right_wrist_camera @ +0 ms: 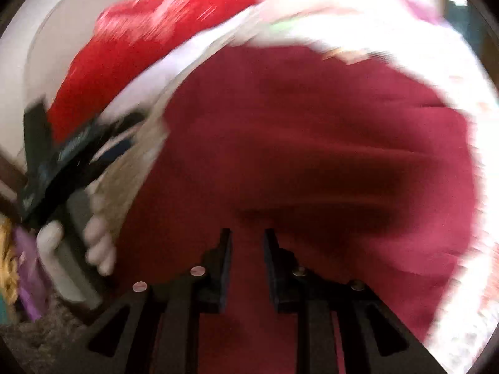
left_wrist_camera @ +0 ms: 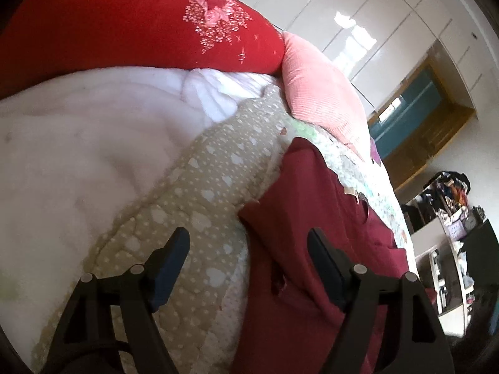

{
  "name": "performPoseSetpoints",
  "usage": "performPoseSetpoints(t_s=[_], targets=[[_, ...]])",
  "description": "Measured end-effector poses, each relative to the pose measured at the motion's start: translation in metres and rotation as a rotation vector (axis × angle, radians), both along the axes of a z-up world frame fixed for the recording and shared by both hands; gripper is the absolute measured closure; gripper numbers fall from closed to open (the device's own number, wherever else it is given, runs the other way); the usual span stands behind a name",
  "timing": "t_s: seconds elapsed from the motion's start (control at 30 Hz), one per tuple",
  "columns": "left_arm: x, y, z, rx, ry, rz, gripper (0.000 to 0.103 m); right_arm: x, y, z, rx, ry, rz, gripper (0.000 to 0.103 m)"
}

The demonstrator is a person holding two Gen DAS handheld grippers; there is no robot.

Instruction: Fold small clothes

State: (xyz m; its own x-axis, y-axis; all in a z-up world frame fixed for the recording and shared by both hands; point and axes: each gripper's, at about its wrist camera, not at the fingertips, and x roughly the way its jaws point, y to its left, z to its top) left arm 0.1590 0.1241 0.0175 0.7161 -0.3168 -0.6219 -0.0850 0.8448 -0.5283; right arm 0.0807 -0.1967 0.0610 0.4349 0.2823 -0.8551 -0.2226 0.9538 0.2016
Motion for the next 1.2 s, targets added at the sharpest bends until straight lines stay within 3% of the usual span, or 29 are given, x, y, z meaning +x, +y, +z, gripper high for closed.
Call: performPoseSetpoints(t_s=[0.07, 0.13, 0.23, 0.33, 0.5, 0.53, 0.67, 0.77, 0.87, 1.03, 1.1, 1.13, 1.17, 1.2], targets=[[-0.001, 0.001, 0.001, -0.004, -0.006, 0.004, 0.026, -0.005, -0.036, 0.012, -0.032, -0.078, -0.148, 0.053], [-0.001, 0.003, 0.001, -0.013, -0.002, 0.008, 0.026, -0.006, -0.069, 0.021, -0.030, -0.141, -0.285, 0.039], [0.001, 0.004, -0.002, -0.017, 0.010, 0.009, 0.026, 0.004, -0.097, 0.020, 0.026, -0.152, -0.405, 0.032], [0.003, 0.001, -0.004, -0.014, 0.022, -0.001, 0.026, 0.017, -0.098, 0.007, 0.057, -0.101, -0.446, 0.032], [0.005, 0.001, -0.005, -0.021, 0.025, -0.004, 0.026, -0.002, -0.120, 0.017, 0.140, -0.127, -0.530, 0.032], [0.006, 0.001, -0.005, -0.026, 0.027, -0.005, 0.026, -0.008, -0.128, 0.018, 0.201, -0.121, -0.550, 0.031], [0.005, -0.003, -0.006, -0.015, 0.028, -0.009, 0.026, -0.024, -0.161, 0.006, 0.615, -0.018, -0.623, 0.031], [0.004, -0.004, -0.005, -0.005, 0.024, -0.011, 0.026, -0.015, -0.163, -0.010, 0.762, 0.070, -0.672, 0.031], [0.004, -0.004, -0.006, -0.007, 0.029, -0.011, 0.026, 0.001, -0.157, -0.029, 0.790, 0.149, -0.768, 0.031], [0.005, -0.004, -0.008, -0.017, 0.038, -0.018, 0.026, 0.015, -0.159, -0.053, 0.832, 0.196, -0.903, 0.031], [0.005, -0.003, -0.008, -0.024, 0.038, -0.019, 0.026, 0.020, -0.155, -0.053, 0.771, 0.193, -0.907, 0.045], [0.005, -0.003, -0.008, -0.029, 0.040, -0.019, 0.026, 0.021, -0.153, -0.050, 0.711, 0.185, -0.892, 0.067], [0.005, -0.002, -0.009, -0.035, 0.042, -0.019, 0.026, 0.025, -0.146, -0.043, 0.644, 0.164, -0.847, 0.095], [0.005, -0.001, -0.009, -0.039, 0.044, -0.017, 0.026, 0.028, -0.141, -0.037, 0.601, 0.146, -0.803, 0.095]])
